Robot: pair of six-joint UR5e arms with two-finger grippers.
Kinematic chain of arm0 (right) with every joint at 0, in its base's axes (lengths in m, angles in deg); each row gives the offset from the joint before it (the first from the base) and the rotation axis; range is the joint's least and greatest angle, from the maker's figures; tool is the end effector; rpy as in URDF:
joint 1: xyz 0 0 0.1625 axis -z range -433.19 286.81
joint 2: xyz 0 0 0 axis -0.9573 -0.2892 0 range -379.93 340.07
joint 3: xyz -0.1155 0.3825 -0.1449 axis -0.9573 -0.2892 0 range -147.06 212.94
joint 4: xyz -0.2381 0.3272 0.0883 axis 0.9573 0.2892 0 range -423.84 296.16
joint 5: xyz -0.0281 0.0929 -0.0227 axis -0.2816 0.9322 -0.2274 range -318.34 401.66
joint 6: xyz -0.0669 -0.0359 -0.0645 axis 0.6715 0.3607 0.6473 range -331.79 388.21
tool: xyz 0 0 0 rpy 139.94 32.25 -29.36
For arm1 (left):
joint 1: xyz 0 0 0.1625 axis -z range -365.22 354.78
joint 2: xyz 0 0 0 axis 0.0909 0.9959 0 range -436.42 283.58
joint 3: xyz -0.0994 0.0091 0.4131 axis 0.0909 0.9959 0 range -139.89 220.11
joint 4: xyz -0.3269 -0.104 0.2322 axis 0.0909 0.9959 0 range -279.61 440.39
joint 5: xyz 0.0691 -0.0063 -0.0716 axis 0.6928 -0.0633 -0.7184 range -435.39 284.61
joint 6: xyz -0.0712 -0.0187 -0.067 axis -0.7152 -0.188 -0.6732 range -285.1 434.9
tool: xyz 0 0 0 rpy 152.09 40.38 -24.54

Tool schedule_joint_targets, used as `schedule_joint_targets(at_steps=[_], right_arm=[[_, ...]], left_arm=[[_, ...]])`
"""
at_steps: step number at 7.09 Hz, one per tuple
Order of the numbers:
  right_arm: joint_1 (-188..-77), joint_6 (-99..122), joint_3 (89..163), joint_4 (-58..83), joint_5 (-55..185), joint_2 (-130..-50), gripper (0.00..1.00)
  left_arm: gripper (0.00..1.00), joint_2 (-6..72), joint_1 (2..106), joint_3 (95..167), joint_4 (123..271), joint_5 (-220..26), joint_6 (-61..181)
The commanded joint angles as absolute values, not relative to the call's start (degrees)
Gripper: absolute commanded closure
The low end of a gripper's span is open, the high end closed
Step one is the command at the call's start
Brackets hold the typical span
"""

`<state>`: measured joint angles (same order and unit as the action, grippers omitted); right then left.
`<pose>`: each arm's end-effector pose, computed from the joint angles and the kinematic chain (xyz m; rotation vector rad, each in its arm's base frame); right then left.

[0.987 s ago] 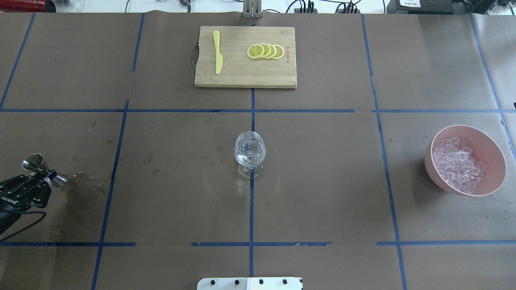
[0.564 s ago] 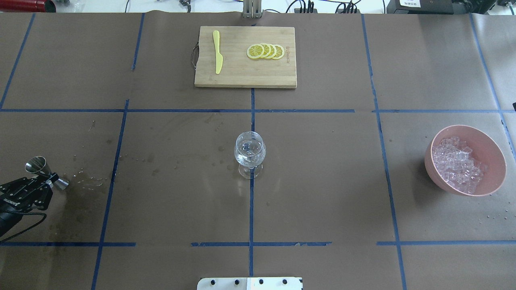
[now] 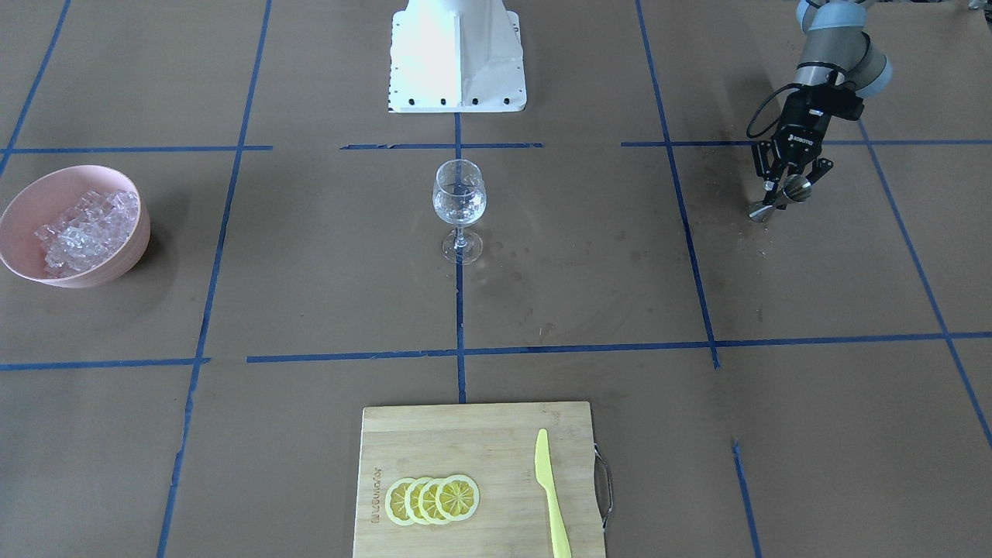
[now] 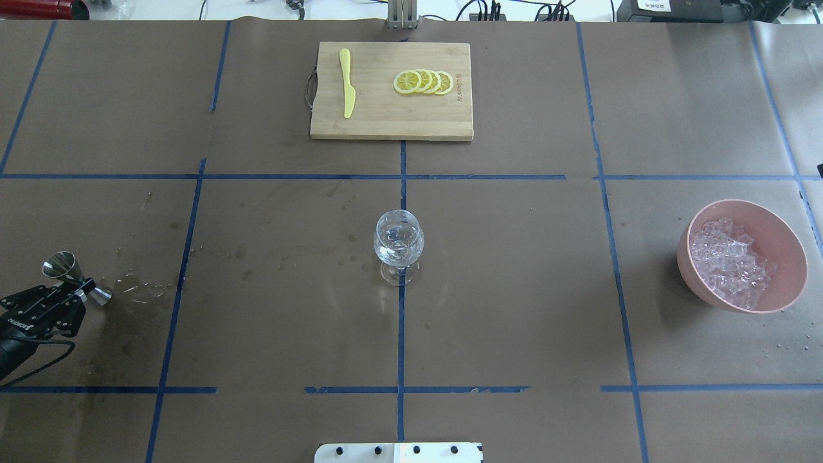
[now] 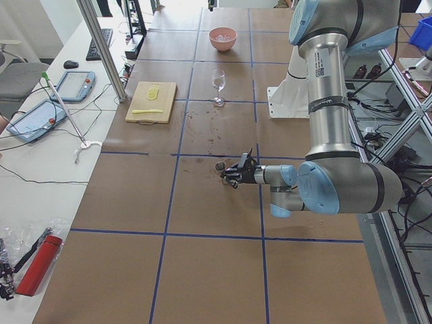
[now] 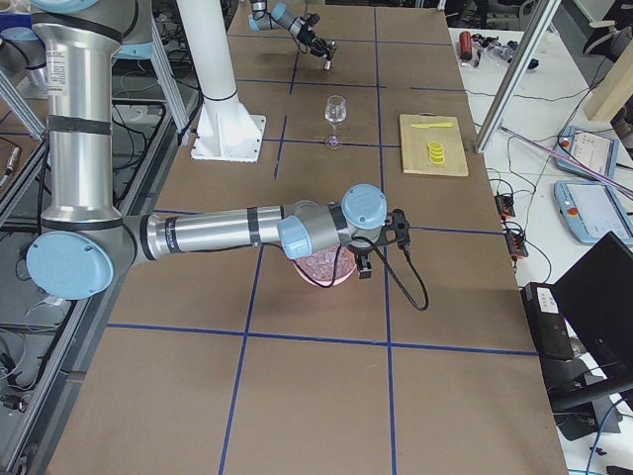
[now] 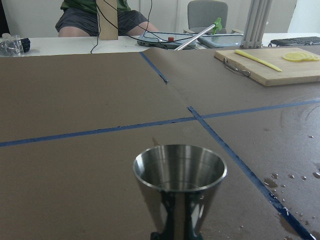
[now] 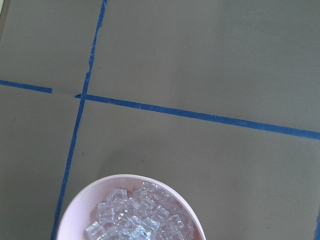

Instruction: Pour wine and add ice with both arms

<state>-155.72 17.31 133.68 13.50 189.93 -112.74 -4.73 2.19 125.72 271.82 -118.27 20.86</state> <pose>-0.0142 -0.4816 0.5469 0.1628 -1.0443 -0.1284 0.2850 -0.2450 0.6329 1.0972 0.9314 -0.1551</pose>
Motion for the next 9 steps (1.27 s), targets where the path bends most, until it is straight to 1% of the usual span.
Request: schedule_joint_targets(at_steps=[1,2,3,5,7,9], right_arm=[[-155.7,17.3,133.7,13.5,189.9,-112.7,0.00],[-155.7,17.3,133.7,13.5,189.9,-112.7,0.00],[-155.7,17.3,133.7,13.5,189.9,-112.7,0.00],[-155.7,17.2,133.7,13.5,189.9,-112.7,0.00],[-155.7,17.2,133.7,13.5,189.9,-112.7,0.00],[-155.7,17.2,133.7,13.5,189.9,-112.7,0.00]], left_arm=[[0.87,-4.8,2.2,125.7,271.7,-118.3,20.9],[0.68,-4.7,2.2,125.7,271.7,-118.3,20.9],[0.30,-4.7,2.2,125.8,271.7,-118.3,20.9],[0.17,-4.8,2.2,125.8,271.7,-118.3,20.9],[0.16,-4.8,2.2,126.1,271.7,-118.7,20.9],[0.16,-7.2,2.4,129.9,271.2,-126.6,21.5]])
